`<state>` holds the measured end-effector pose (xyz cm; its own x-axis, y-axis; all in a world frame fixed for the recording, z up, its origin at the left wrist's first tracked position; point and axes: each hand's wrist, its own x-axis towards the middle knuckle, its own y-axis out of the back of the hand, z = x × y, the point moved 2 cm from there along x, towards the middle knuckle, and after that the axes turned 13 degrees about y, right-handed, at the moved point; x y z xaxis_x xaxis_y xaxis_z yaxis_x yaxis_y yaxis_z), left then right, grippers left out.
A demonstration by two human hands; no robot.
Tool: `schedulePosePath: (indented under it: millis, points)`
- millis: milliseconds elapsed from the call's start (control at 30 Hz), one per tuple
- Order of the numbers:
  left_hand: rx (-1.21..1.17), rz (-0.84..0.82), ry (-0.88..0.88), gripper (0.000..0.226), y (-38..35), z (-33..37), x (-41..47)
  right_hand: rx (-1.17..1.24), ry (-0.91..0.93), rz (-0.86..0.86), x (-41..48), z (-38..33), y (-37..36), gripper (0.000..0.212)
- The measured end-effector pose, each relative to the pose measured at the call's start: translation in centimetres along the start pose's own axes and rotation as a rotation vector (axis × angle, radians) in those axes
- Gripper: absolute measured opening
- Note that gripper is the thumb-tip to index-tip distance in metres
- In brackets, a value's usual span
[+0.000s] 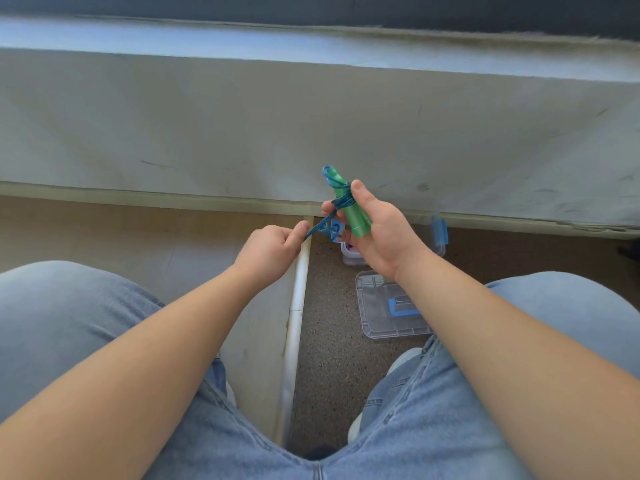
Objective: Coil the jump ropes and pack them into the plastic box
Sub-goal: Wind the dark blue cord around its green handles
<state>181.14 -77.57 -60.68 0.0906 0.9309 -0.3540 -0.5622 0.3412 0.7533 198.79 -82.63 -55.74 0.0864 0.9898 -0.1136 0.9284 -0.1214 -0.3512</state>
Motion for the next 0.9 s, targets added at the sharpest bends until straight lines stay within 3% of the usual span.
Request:
schedulePosePath:
  millis: [200, 433, 567, 667, 733, 900]
  points:
    - [0.077, 0.044, 0.026, 0.067, 0.1, -0.4, 0.1, -0.001, 0.015, 0.040, 0.1, 0.1, 0.2, 0.038]
    - [0.179, -0.016, 0.210, 0.060, 0.2, -1.7, 0.7, -0.032, 0.016, 0.040, -0.2, 0.4, 0.1, 0.038]
    - [-0.012, -0.067, 0.137, 0.051, -0.2, -0.7, 0.0, -0.020, -0.010, 0.041, -0.1, 0.5, 0.1, 0.036]
    - [-0.429, -0.319, 0.091, 0.040, -1.1, 0.5, -0.6, 0.009, -0.045, 0.045, 0.0, 1.0, 0.2, 0.036]
    - [-0.535, -0.416, 0.040, 0.038, -1.4, 1.1, -0.9, 0.023, -0.073, 0.033, 0.0, 1.4, 0.2, 0.038]
    - [-0.504, -0.270, -0.074, 0.013, -0.3, 1.5, -1.2, 0.007, -0.072, 0.047, 0.4, 1.4, 0.5, 0.038]
